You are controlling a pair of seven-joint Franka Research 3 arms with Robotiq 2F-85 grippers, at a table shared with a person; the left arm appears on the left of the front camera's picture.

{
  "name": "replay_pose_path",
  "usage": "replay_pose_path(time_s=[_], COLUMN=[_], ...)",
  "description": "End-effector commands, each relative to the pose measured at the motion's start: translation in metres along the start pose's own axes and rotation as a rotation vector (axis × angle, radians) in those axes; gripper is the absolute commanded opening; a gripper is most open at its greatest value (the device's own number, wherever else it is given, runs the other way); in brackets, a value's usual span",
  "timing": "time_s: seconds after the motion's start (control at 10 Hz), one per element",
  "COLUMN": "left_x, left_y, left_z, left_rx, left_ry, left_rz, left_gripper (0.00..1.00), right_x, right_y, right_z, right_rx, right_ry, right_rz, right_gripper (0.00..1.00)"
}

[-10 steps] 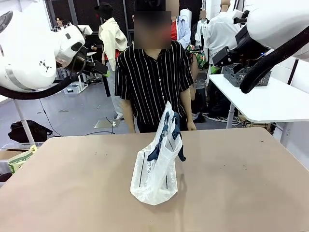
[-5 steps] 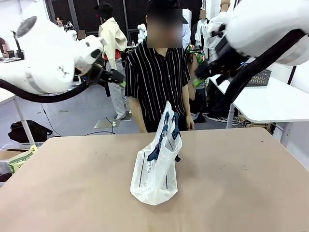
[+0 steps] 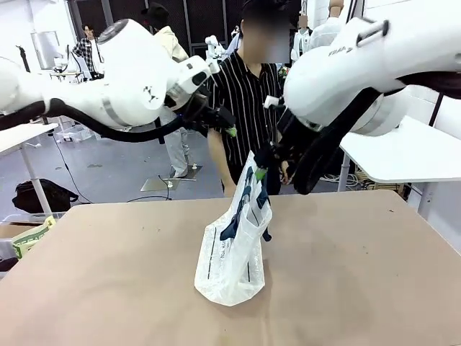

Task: Transfer purchased items from the store into the shopping bag.
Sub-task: Open the Reusable shopping bag in the center of the table.

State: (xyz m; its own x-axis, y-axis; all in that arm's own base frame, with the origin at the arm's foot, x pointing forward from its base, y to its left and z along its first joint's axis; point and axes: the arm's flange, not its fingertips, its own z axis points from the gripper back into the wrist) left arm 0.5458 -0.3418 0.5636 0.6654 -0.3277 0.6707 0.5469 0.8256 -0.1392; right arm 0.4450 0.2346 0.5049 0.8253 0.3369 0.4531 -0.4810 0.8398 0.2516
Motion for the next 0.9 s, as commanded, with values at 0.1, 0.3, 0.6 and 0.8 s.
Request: replay_pose_path(time_s=[0.1,0.3,0.6,0.8], left_x=[0.011,0.009,0.0,-0.002], left_y=[-0.011,-0.014,-0.021,-0.018], left_z=[-0.026,-0.043,-0.052,-0.056], left_rx=[-0.034,-0.072,-0.079,-0.033], left_ry=[0.117,0.161,0.197,0.23], left_rz=[0.059,0.081,0.084,0.064], left_gripper=[1.0,1.0,1.0,1.0], right_x=[-0.015,-0.012,-0.022,-0.028], right_y=[0.009,0.006,0.0,0.001], right_z=[-0.014,-0.012,-0.002,0.004], right_rx=[0.069,0.031,-0.058,-0.06], right_ry=[0.035,0.042,0.062,0.061], right_rz=[-0.038,-0.019,0.008,0.021], right_gripper=[1.0,1.0,1.0,1.0])
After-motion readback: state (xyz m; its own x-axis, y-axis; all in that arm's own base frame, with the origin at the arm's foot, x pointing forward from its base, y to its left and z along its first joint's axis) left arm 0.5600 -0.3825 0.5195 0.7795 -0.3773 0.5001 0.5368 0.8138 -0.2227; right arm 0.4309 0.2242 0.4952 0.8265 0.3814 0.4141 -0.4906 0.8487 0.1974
